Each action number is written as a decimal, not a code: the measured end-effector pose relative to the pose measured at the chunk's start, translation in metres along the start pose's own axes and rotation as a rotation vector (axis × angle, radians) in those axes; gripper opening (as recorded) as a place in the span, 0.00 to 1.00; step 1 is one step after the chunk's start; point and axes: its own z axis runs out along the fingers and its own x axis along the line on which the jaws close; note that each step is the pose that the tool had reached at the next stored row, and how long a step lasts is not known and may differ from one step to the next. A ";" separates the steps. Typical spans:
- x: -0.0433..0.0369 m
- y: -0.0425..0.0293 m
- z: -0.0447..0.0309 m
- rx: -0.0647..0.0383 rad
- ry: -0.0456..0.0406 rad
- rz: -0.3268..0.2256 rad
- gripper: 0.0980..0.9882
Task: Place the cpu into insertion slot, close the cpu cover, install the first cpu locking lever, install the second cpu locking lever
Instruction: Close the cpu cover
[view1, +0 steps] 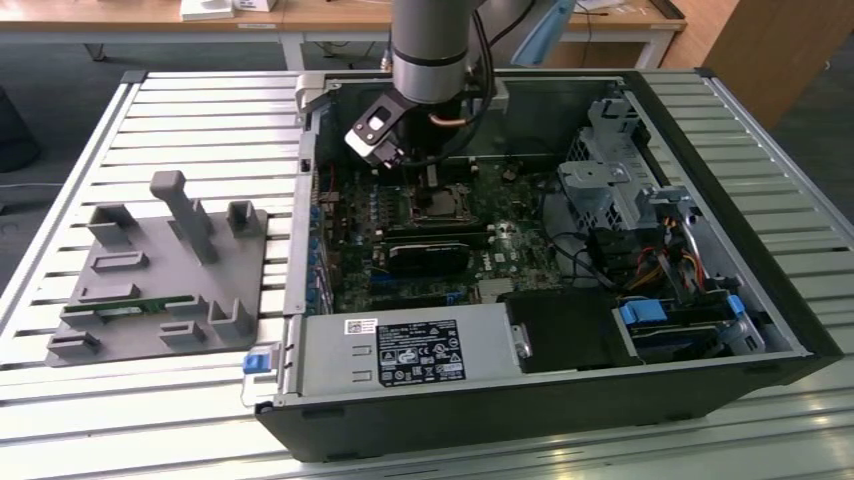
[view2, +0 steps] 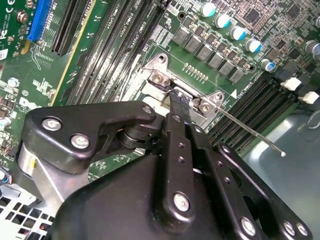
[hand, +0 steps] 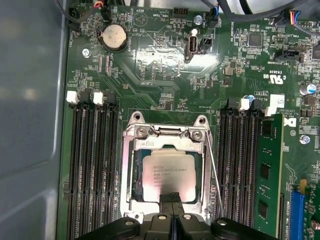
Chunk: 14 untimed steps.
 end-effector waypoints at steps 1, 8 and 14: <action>0.0000 0.0000 0.0008 0.000 0.0000 0.000 0.01; 0.0001 0.0014 0.0044 0.000 -0.0005 0.000 0.01; 0.0015 0.0086 0.0057 0.000 -0.0002 0.000 0.01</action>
